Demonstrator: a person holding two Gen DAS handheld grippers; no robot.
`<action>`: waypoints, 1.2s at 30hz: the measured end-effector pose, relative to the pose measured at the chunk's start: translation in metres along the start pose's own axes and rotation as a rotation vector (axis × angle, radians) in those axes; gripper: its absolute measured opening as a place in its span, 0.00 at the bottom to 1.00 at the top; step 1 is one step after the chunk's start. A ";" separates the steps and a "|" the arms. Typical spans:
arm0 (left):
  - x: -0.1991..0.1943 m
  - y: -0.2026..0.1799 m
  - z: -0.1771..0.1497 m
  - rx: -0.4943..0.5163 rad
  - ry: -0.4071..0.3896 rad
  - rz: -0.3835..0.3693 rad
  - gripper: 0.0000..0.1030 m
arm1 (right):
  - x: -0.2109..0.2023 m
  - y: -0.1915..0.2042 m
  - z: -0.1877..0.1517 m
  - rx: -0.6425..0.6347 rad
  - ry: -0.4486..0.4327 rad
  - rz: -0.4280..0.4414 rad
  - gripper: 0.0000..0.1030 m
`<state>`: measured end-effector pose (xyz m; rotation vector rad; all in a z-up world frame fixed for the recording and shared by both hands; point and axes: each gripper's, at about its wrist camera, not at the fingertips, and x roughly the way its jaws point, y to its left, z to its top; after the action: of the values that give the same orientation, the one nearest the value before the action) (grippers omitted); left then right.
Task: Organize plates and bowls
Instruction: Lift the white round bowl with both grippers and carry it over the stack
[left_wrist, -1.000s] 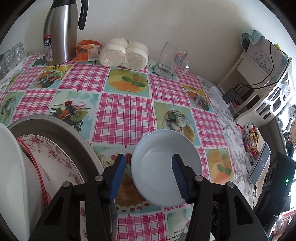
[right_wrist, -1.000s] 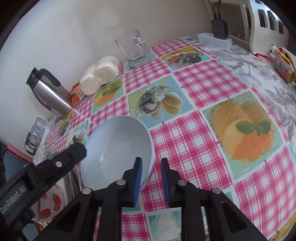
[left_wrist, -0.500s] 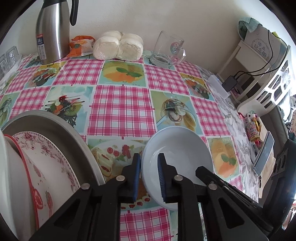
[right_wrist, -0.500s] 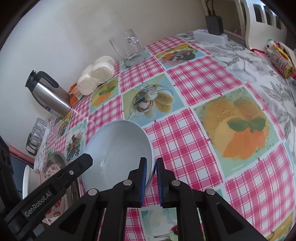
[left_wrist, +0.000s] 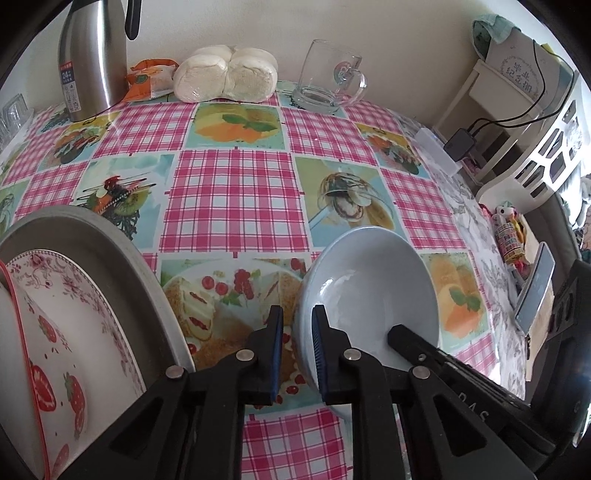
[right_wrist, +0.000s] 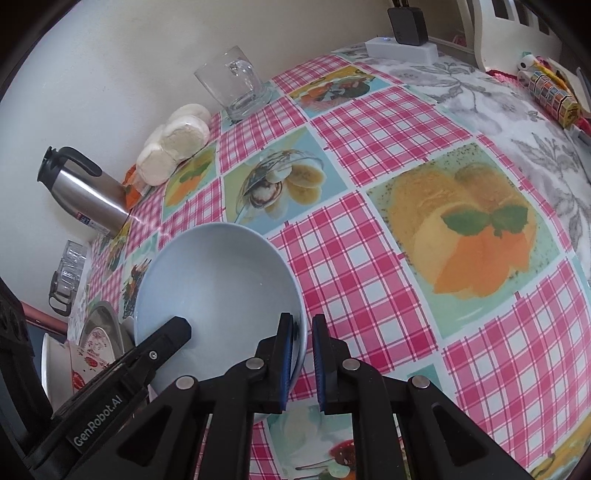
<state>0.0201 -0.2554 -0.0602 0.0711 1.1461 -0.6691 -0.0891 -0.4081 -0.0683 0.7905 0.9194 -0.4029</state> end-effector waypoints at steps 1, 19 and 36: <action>-0.001 -0.001 0.001 0.001 -0.001 0.000 0.15 | 0.000 0.000 0.000 0.001 0.004 0.005 0.11; -0.035 -0.001 0.009 -0.027 -0.039 -0.060 0.15 | -0.036 0.017 0.007 -0.013 -0.041 0.005 0.12; -0.130 0.041 0.017 -0.111 -0.211 -0.134 0.15 | -0.107 0.104 0.003 -0.151 -0.199 0.077 0.12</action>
<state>0.0243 -0.1699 0.0475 -0.1683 0.9878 -0.7123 -0.0828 -0.3440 0.0658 0.6331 0.7223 -0.3334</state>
